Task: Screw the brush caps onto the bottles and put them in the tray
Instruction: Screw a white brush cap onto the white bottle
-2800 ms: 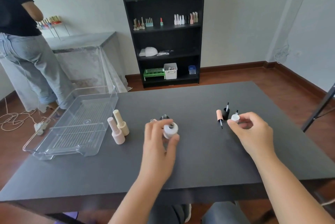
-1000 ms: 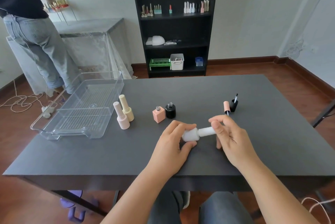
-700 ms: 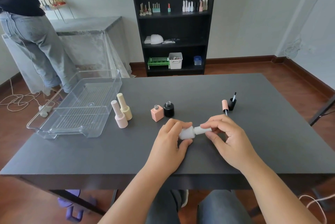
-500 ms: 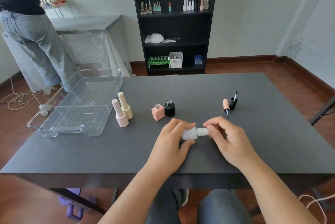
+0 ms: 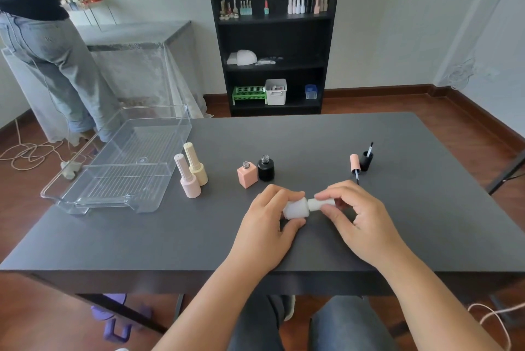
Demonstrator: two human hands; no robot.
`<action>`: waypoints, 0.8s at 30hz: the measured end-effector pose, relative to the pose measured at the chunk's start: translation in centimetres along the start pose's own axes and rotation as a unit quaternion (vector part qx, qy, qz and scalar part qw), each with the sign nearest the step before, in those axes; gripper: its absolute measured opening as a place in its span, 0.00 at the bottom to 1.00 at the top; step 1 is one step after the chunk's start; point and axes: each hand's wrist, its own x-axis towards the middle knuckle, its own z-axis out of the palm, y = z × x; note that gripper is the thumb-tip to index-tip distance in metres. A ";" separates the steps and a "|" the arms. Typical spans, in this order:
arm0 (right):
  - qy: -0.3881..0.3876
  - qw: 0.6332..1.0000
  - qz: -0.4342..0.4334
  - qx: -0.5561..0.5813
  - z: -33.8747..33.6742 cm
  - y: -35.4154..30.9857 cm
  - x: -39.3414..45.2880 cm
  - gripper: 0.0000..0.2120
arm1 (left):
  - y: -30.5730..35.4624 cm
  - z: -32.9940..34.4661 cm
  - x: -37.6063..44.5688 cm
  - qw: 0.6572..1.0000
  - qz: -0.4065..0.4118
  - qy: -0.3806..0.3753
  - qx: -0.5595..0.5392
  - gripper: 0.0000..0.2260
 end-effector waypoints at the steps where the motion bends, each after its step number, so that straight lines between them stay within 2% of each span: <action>1: 0.003 1.000 0.016 0.004 0.1 0.0 0.0 0.08 | 0.0 0.0 0.0 1.000 0.003 -0.001 0.000 0.14; 4: 0.010 0.998 0.066 0.015 0.1 0.0 0.0 0.04 | 0.2 0.0 -0.1 1.000 0.016 -0.004 0.008 0.14; 6: 0.002 0.996 0.080 0.037 0.0 0.1 0.0 0.11 | 0.2 0.0 -0.1 1.000 0.017 -0.005 0.005 0.14; 8: -0.008 0.992 0.092 0.084 -0.1 0.0 0.1 0.12 | 0.1 0.0 -0.1 1.000 0.011 -0.002 -0.003 0.14; 13: -0.017 0.997 0.054 0.061 -0.2 0.1 0.0 0.14 | 0.1 -0.1 -0.1 1.000 -0.002 0.006 -0.026 0.15; 19: 0.014 0.993 0.105 0.049 0.2 -0.2 0.0 0.03 | 0.0 0.0 -0.1 1.000 -0.011 0.004 -0.029 0.15; 24: 0.005 0.997 0.073 -0.017 0.2 -0.2 0.2 0.15 | 0.1 -0.1 -0.2 1.000 -0.017 0.000 -0.022 0.15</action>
